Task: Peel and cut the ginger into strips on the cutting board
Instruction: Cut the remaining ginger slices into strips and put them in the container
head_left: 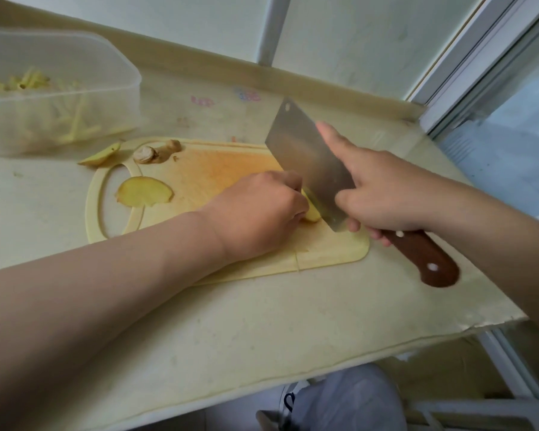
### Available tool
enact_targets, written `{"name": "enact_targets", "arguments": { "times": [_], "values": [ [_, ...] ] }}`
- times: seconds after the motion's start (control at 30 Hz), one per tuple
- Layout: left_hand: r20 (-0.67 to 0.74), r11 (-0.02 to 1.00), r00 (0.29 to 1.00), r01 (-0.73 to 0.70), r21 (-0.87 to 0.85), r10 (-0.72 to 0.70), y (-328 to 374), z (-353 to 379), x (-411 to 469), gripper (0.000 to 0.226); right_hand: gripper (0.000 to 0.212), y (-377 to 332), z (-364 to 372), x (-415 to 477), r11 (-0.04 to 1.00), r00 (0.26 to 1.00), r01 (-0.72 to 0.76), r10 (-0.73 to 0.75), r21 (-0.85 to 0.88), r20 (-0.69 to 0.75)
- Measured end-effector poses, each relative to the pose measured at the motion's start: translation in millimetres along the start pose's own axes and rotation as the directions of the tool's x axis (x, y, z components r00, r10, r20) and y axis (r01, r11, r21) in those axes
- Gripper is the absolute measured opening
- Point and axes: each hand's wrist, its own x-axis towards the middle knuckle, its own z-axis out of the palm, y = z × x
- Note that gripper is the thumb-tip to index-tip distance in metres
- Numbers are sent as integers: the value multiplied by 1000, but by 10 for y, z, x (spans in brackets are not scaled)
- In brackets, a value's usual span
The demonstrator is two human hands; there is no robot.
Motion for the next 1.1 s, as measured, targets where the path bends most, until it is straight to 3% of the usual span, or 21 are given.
{"name": "enact_targets", "arguments": {
  "times": [0.13, 0.33, 0.77, 1.0, 1.1],
  "values": [
    [10, 1000, 1000, 0, -3, 0, 11, -17, -16, 26, 104, -72, 77, 67, 999, 996, 46, -44, 20, -77],
    [-14, 999, 999, 35, -2, -35, 17, -3, -17, 33, 103, 170, 278, -383, 972, 970, 61, -5, 225, -241],
    [-51, 1000, 999, 13, 26, -12, 6, 2, -9, 25, 104, 21, -3, -29, 999, 1000, 9, -9, 36, 8],
    [-37, 999, 999, 31, 38, -30, 24, -40, -59, 30, 103, 146, 253, -239, 963, 973, 63, -1, 260, -232],
    [-34, 999, 999, 39, 32, -37, 22, -39, -49, 32, 103, 206, 319, -412, 963, 966, 88, -20, 255, -258]
  ]
}}
